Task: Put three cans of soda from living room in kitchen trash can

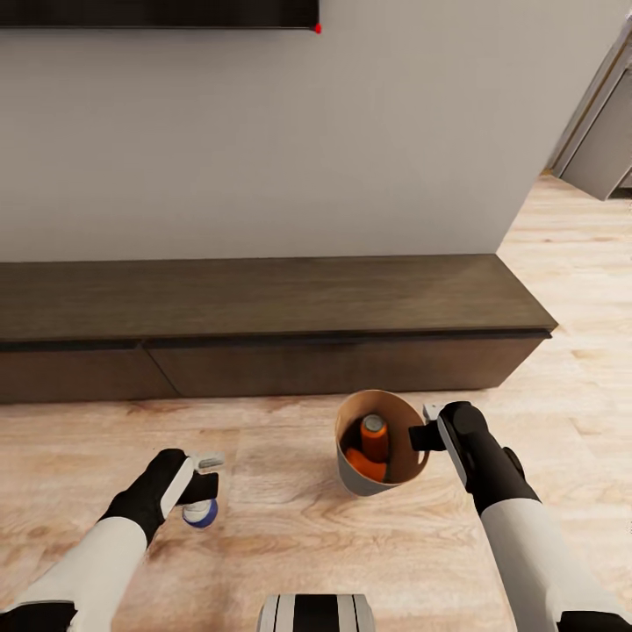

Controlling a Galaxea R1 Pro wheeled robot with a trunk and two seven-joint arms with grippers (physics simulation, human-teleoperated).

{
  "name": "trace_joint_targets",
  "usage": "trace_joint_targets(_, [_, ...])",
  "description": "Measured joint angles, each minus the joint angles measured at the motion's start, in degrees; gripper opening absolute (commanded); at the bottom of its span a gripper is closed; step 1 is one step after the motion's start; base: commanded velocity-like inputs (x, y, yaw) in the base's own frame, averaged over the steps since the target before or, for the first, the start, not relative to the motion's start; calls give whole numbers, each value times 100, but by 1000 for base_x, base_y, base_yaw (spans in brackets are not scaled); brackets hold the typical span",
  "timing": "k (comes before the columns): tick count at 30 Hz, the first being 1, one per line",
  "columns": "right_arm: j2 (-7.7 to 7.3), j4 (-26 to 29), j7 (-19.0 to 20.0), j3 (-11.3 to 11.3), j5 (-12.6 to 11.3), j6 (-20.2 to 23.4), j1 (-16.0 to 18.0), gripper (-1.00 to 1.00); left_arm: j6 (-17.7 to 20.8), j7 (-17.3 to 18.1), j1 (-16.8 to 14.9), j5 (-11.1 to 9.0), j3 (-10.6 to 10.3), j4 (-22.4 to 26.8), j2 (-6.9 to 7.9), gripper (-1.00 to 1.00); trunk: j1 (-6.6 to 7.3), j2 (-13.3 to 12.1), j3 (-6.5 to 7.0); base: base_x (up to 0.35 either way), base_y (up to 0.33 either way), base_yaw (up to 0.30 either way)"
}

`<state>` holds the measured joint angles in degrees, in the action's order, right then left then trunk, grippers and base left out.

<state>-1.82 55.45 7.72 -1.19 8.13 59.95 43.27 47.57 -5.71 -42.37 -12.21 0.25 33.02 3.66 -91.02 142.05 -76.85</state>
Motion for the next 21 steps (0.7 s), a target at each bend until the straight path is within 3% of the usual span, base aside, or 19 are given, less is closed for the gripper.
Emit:
trace_joint_targets(5, [29,2,-4,48,46,-2,-3,-100,786,371,-510,-6,-23,20,13,-100,109,-201,89,0,0,0])
trace_joint_targets(11, [114,1,-5,53,-23,1,-7,-100,1079,553,-1069,12,-31,-9,25,-100,242,-441,198,0,0,0])
trace_joint_targets(21, [123,-249,-29,58,27,0,-7,-100,1243,1624,-1586,6,-28,35,176,-100,461,-842,376,0,0,0])
